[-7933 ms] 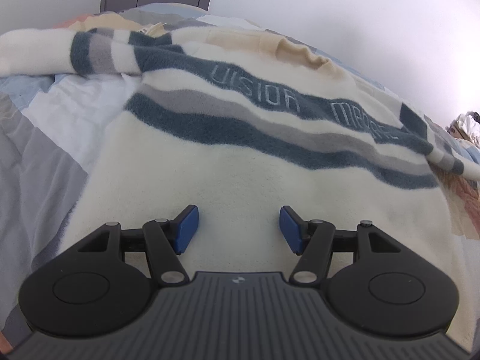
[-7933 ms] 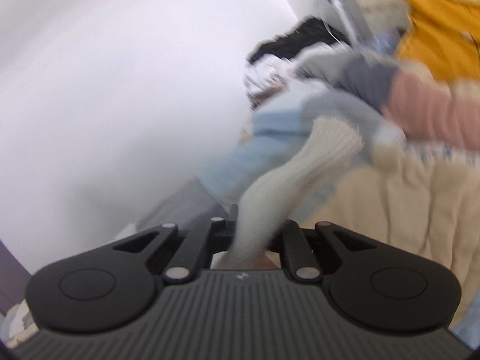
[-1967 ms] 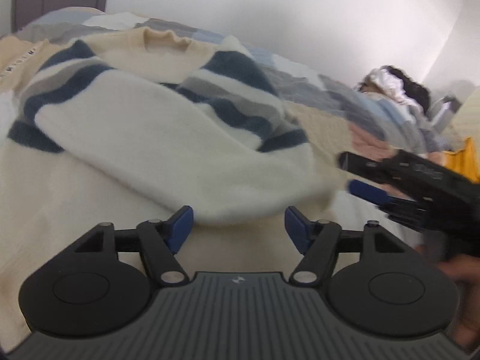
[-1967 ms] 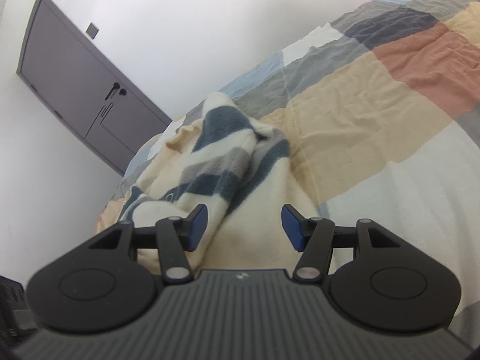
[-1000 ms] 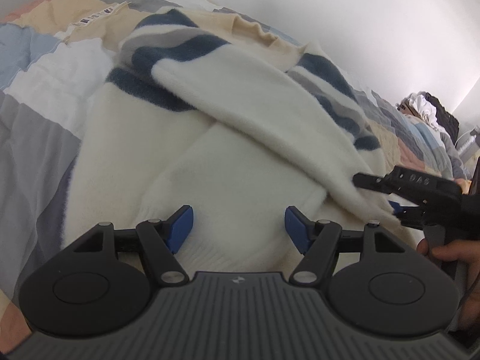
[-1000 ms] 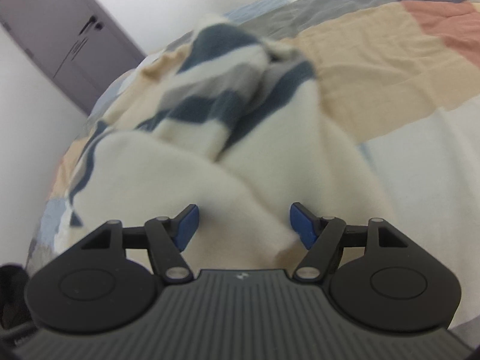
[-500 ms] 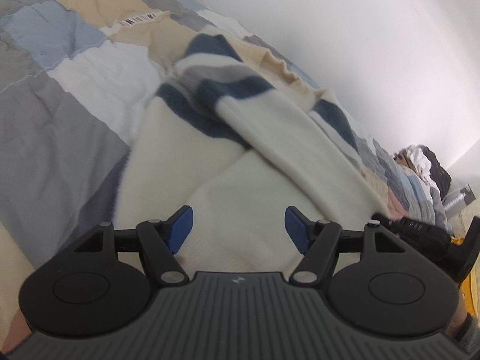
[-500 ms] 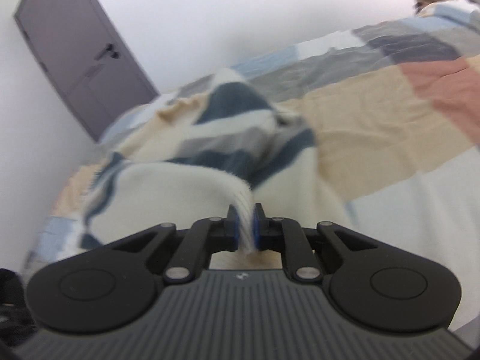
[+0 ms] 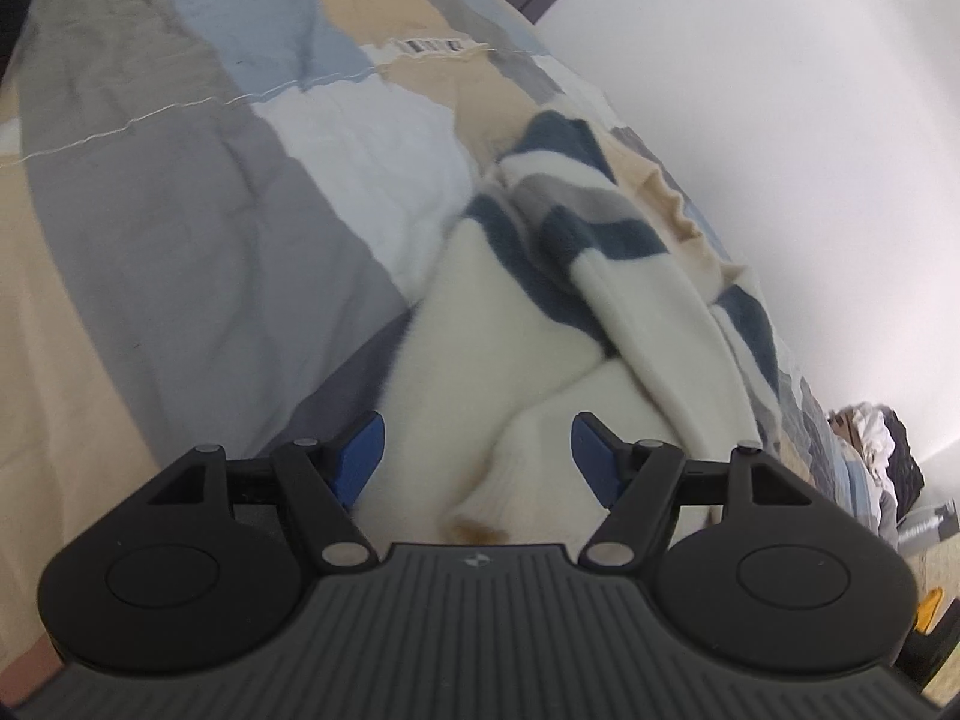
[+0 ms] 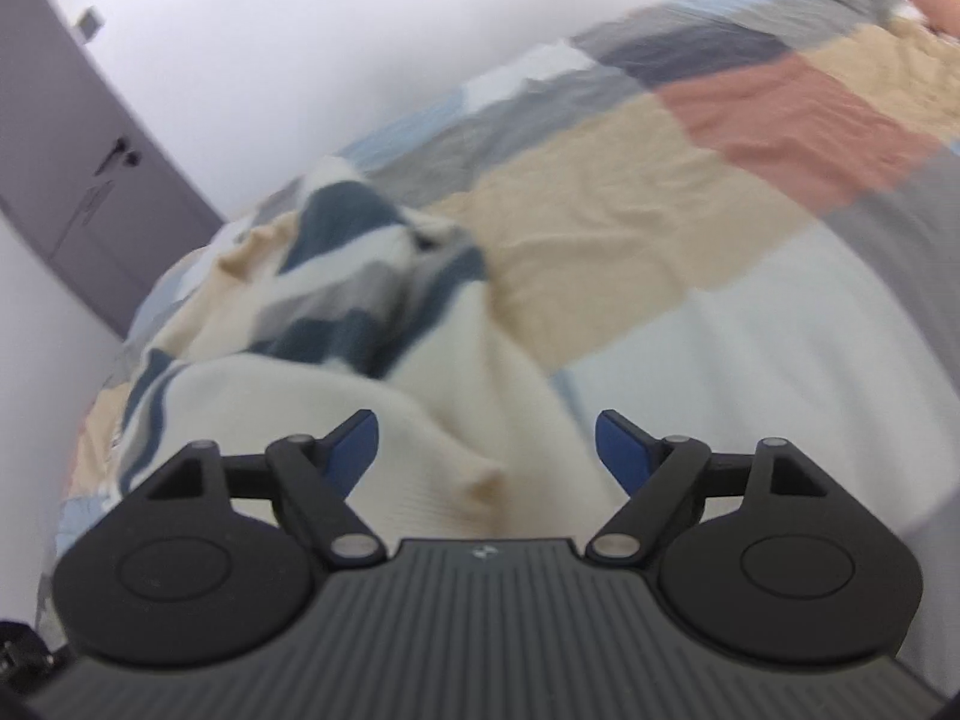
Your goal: Fold large clothes
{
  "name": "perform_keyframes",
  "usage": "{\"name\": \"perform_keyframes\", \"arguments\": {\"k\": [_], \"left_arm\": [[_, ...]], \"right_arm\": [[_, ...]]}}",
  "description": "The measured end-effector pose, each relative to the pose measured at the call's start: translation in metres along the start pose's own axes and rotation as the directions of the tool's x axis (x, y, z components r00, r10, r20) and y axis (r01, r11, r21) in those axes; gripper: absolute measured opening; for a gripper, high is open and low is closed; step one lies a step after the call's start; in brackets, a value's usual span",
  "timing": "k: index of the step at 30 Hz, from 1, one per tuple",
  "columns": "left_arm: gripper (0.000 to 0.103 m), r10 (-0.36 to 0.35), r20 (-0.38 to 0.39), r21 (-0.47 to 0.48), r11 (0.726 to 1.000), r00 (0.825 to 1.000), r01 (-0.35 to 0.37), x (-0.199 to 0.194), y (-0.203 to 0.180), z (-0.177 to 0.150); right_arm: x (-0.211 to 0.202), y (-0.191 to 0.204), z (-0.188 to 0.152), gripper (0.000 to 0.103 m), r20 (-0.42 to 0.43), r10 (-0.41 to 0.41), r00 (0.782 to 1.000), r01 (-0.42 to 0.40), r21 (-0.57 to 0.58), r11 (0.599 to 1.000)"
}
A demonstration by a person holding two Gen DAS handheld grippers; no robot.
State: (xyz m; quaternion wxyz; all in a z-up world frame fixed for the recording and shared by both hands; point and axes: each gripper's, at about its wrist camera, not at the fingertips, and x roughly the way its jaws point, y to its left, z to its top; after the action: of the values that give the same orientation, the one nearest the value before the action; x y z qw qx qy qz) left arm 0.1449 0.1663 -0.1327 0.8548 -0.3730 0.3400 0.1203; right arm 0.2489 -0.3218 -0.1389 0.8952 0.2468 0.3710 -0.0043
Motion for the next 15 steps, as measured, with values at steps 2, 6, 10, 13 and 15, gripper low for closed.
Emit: {"name": "perform_keyframes", "arguments": {"k": [2, 6, 10, 13, 15], "left_arm": [[0.075, 0.019, -0.011, -0.02, 1.0, 1.0, -0.019, 0.0, 0.006, -0.002], [0.076, 0.04, -0.056, -0.039, 0.998, 0.998, -0.043, 0.007, 0.014, -0.013], [0.081, -0.016, -0.145, -0.131, 0.991, 0.989, -0.003, 0.021, 0.024, -0.028], [0.082, 0.008, -0.14, -0.097, 0.995, 0.99, -0.022, 0.022, 0.017, -0.035], [0.083, -0.012, -0.145, -0.086, 0.996, 0.989, -0.001, 0.022, 0.012, -0.039]], "right_arm": [[0.003, -0.01, -0.003, 0.081, -0.041, -0.039, 0.998, 0.04, 0.038, 0.998], [0.018, -0.024, -0.015, 0.083, -0.153, -0.037, 0.988, 0.057, 0.129, 0.99], [0.02, -0.024, -0.03, 0.083, -0.208, 0.051, 0.977, -0.017, 0.166, 0.986], [0.02, -0.021, -0.04, 0.083, -0.256, 0.156, 0.954, -0.106, 0.199, 0.974], [0.02, -0.015, -0.045, 0.083, -0.285, 0.219, 0.933, -0.163, 0.207, 0.965]]}}
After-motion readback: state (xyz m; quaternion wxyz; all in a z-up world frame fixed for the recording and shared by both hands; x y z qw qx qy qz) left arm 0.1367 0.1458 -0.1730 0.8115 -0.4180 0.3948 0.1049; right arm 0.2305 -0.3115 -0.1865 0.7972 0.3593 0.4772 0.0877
